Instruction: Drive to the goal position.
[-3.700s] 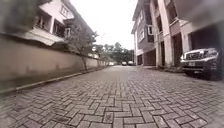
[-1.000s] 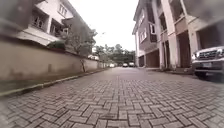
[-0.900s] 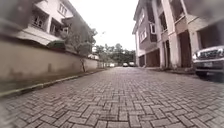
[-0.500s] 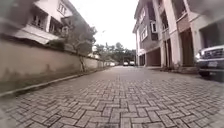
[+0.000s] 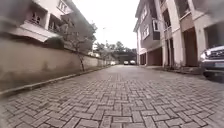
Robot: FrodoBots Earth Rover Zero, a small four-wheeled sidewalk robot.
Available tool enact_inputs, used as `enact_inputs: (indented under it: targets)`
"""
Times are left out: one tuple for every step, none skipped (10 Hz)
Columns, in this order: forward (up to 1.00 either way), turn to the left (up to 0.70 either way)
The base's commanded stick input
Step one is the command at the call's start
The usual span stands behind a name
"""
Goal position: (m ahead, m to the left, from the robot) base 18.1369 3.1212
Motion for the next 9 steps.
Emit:
enact_inputs:
  targets:
    - [0.50, 0.00]
    - [0.50, 0.00]
    - [0.50, 0.00]
    - [0.50, 0.00]
    - [0.50, 0.00]
    - [0.50, 0.00]
    - [0.50, 0.00]
    - [0.50, 0.00]
    - [0.50, 0.00]
